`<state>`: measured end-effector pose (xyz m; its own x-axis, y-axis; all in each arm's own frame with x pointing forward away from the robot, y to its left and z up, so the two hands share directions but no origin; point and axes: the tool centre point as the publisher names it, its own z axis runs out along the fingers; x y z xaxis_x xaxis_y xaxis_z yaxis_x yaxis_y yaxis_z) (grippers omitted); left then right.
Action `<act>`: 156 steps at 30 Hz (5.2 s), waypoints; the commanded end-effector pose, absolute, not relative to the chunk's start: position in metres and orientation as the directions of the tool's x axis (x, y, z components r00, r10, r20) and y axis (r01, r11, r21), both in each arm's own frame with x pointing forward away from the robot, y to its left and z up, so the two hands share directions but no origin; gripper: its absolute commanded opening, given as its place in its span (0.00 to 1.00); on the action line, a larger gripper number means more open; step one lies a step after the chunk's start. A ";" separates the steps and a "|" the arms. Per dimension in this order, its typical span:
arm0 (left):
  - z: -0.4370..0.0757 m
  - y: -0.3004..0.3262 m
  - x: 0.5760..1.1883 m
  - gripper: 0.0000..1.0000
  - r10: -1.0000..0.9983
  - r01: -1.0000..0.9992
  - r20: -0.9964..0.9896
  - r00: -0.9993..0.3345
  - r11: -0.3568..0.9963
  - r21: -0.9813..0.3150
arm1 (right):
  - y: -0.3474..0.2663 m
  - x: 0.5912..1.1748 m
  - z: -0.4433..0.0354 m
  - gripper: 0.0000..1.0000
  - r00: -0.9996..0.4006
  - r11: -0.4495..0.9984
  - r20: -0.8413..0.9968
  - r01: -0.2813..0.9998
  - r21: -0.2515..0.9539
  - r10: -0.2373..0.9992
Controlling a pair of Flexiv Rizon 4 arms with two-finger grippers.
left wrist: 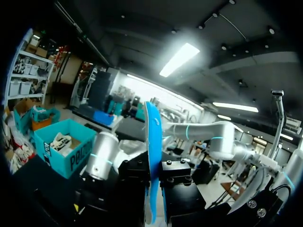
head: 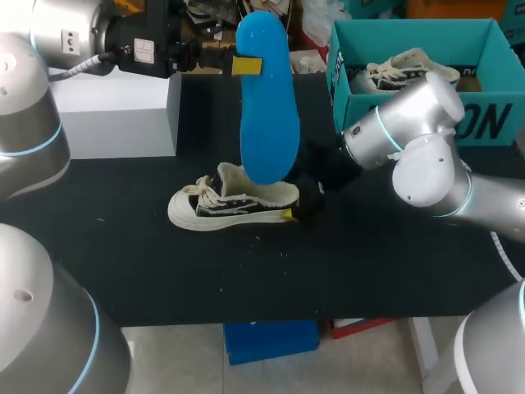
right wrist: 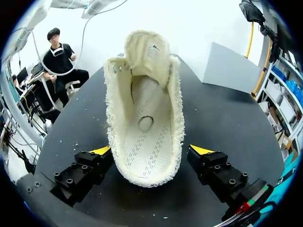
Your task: Take the shoe out of the shoebox, open the shoe tongue, remove and reinsert the insole, then place the shoe into the shoebox
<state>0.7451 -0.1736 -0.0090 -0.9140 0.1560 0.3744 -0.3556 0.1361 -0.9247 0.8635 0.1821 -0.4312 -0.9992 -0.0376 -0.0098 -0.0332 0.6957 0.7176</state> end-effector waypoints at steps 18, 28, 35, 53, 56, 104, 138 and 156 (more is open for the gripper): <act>-0.010 -0.175 0.745 0.00 0.153 -0.355 0.374 -0.915 0.134 -0.925 | 0.165 0.862 -0.426 1.00 -0.998 0.758 0.018 -0.034 0.651 -0.060; -0.010 -0.175 0.745 0.00 0.153 -0.355 0.374 -0.915 0.134 -0.925 | 0.151 0.872 -0.406 1.00 -0.999 0.911 0.044 -0.008 0.412 -0.028; -0.010 -0.175 0.745 0.00 0.153 -0.355 0.374 -0.915 0.134 -0.925 | 0.165 0.883 -0.409 1.00 -0.999 0.985 0.032 0.029 0.171 0.024; -0.010 -0.175 0.745 0.00 0.153 -0.355 0.374 -0.915 0.134 -0.925 | 0.186 0.896 -0.393 1.00 -0.999 0.999 -0.011 -0.031 0.044 -0.030; -0.010 -0.175 0.745 0.00 0.153 -0.355 0.374 -0.915 0.134 -0.925 | 0.192 0.899 -0.391 1.00 -0.999 0.998 -0.009 -0.049 0.036 -0.048; -0.010 -0.175 0.745 0.00 0.153 -0.355 0.374 -0.915 0.134 -0.925 | 0.258 0.901 -0.411 0.00 -0.981 0.983 0.066 -0.177 0.054 -0.180; -0.010 -0.175 0.745 0.00 0.153 -0.355 0.374 -0.915 0.134 -0.925 | 0.215 0.893 -0.329 0.00 -0.839 0.840 0.030 0.543 -0.015 0.543; -0.010 -0.175 0.745 0.00 0.153 -0.355 0.374 -0.915 0.134 -0.925 | 0.208 0.874 -0.345 0.00 -0.051 0.052 0.033 0.998 -0.035 0.998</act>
